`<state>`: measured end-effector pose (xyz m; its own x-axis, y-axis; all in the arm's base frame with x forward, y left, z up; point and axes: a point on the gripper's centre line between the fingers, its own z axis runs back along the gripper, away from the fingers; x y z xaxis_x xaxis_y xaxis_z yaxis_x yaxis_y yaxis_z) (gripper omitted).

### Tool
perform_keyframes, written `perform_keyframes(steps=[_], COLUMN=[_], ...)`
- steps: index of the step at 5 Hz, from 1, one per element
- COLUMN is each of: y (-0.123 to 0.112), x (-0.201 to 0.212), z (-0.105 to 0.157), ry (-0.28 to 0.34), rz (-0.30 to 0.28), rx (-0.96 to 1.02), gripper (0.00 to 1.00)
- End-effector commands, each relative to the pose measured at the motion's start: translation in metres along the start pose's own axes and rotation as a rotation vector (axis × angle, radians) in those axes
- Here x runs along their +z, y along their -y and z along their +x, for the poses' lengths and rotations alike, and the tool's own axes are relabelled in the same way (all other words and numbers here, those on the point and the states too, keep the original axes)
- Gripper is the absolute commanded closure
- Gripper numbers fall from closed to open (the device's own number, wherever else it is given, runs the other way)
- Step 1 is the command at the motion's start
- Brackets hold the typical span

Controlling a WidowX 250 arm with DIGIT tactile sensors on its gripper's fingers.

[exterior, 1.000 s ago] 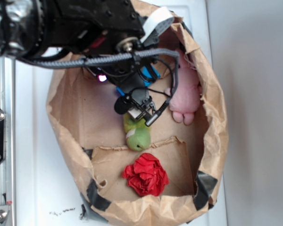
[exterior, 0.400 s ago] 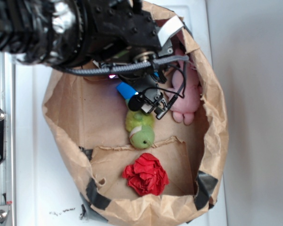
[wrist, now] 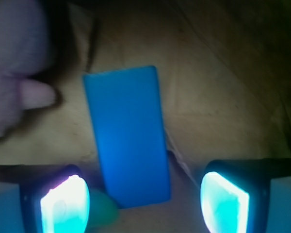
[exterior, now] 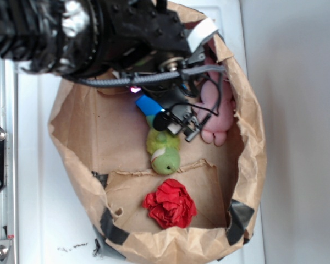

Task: Grab the blue block.

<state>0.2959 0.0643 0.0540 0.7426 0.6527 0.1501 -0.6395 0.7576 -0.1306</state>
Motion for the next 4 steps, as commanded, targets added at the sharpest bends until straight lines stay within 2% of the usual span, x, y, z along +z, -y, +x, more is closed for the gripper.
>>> perform_keyframes(steps=[1,3,4], y=[0.016,0.023,0.014], x=[-0.008,-0.022,-0.03], z=[0.031,0.04,0.024], ry=[0.11,0.125,0.157], rz=[0.015,0.058,0.083], rx=[0.014,0.014,-0.039], gripper=[0.0,0.0,0.0])
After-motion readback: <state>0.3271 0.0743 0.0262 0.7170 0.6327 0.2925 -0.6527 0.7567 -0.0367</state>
